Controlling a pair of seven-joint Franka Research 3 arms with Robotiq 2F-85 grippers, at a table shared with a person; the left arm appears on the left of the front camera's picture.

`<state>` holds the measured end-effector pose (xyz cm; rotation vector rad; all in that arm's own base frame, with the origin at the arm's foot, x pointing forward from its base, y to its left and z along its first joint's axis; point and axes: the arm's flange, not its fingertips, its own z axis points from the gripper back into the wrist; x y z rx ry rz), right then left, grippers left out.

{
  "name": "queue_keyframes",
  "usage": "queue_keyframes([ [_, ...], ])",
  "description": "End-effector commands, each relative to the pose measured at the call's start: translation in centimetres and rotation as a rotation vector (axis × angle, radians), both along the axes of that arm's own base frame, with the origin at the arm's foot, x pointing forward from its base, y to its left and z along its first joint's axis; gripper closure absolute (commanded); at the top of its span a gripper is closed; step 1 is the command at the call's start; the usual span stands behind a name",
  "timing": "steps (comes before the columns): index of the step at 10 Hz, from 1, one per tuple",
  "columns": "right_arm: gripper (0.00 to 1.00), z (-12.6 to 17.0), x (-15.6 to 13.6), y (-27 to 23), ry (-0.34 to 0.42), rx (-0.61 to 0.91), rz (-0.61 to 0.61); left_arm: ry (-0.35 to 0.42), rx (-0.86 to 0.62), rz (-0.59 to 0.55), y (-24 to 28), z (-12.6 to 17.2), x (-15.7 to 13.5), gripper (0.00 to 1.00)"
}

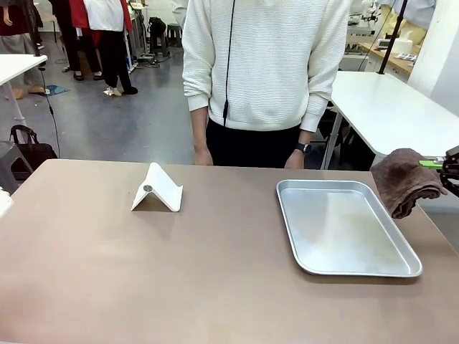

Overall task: Clean the surface of the table.
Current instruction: Clean the area not pointed to by the person, then return the Lint Roller and towel to their original positions.

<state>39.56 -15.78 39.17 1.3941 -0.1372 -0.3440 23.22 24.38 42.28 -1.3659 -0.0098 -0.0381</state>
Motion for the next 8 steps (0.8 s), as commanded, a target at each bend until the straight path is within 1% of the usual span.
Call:
queue_keyframes([
  [1, 0.92, 0.41, 0.0, 0.0, -0.009, 0.005, 0.005, -0.02, -0.019, -0.026, -1.06, 1.04, -0.74, 0.78],
  [8, 0.92, 0.41, 0.0, 0.0, -0.009, 0.005, 0.005, -0.02, -0.019, -0.026, -1.06, 1.04, -0.74, 0.78],
])
